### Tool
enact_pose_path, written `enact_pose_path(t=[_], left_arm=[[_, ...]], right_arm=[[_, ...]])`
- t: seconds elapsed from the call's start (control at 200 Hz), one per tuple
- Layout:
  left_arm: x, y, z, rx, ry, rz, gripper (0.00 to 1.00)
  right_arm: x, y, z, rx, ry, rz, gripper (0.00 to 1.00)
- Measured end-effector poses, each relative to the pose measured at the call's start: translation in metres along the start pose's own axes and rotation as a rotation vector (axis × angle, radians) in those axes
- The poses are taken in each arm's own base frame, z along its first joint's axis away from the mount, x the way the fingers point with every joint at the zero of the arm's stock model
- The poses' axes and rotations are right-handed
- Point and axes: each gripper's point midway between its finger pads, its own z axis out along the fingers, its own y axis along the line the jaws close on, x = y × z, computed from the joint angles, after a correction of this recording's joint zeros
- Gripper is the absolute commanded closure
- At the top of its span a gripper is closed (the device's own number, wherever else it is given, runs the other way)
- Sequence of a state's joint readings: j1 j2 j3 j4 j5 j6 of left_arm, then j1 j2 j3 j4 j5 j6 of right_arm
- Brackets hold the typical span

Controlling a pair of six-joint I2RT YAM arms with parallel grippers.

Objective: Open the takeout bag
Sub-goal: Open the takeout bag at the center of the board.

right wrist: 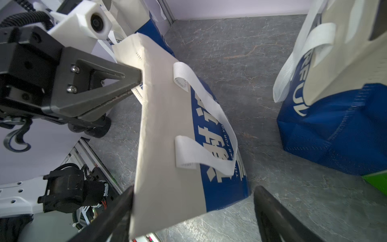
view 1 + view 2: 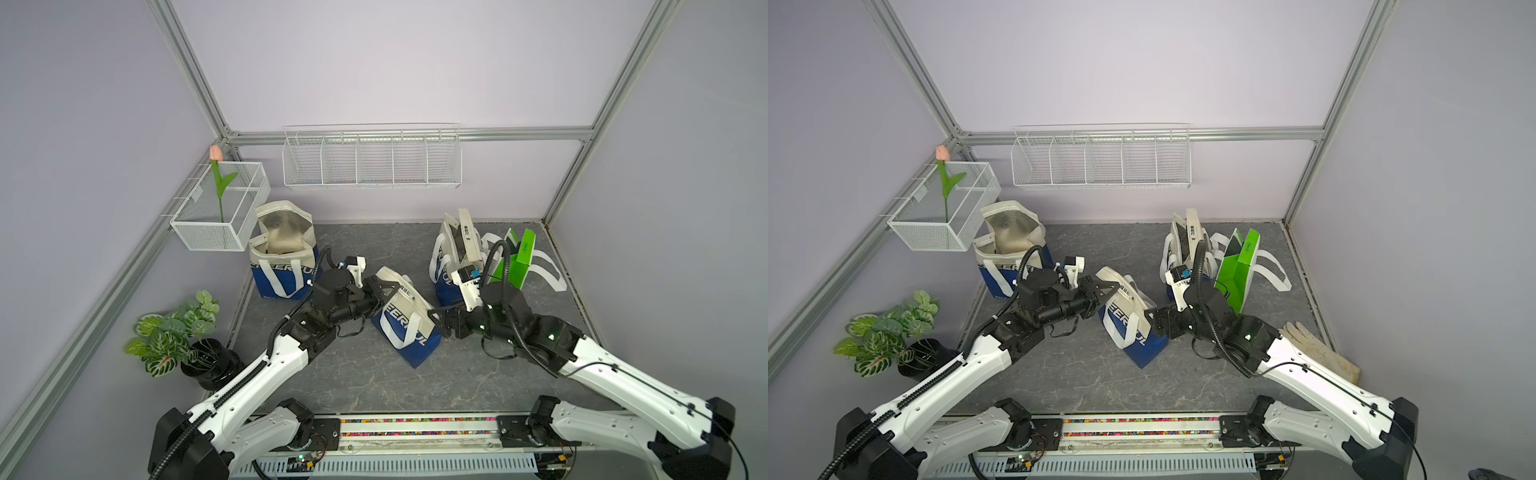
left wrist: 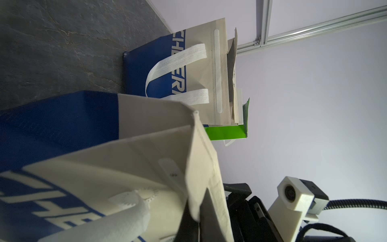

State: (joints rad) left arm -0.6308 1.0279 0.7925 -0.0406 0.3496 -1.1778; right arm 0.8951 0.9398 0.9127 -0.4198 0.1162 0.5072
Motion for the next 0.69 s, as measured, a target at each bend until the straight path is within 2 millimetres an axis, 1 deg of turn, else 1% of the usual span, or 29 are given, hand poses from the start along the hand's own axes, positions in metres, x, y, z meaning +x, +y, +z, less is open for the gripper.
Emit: enact_pose_path(t=[0.075,0.14,0.255,0.29,0.33,0.39,0.49,0.545,0.695], left_arm=[[-0.003,-0.001,-0.005,0.003,-0.028,-0.014,1.00],[-0.004,-0.001,-0.010,0.005,-0.047,-0.023,1.00],[-0.006,-0.001,-0.014,0.009,-0.068,-0.043,1.00],[-0.007,0.000,-0.014,0.009,-0.071,-0.050,1.00],[-0.006,0.001,-0.013,0.009,-0.072,-0.058,1.00],[-0.006,0.004,-0.013,0.006,-0.071,-0.066,1.00],[-0.005,0.005,-0.012,0.007,-0.071,-0.075,1.00],[-0.005,0.004,-0.013,0.010,-0.072,-0.077,1.00],[-0.005,0.002,-0.017,0.018,-0.075,-0.074,1.00]], right_arm=[[0.001,0.001,-0.005,-0.005,-0.020,0.004,0.12],[0.007,0.004,-0.008,-0.016,-0.020,-0.008,0.11],[0.019,0.016,-0.009,-0.036,-0.006,-0.044,0.00],[0.021,0.020,-0.009,-0.043,-0.005,-0.055,0.05],[0.024,0.024,-0.009,-0.052,-0.008,-0.068,0.13],[0.027,0.027,-0.008,-0.065,-0.019,-0.077,0.30],[0.032,0.022,-0.002,-0.046,-0.031,-0.072,0.45],[0.033,0.019,0.002,-0.033,-0.034,-0.057,0.47],[0.025,0.022,0.016,-0.044,-0.057,-0.040,0.49]])
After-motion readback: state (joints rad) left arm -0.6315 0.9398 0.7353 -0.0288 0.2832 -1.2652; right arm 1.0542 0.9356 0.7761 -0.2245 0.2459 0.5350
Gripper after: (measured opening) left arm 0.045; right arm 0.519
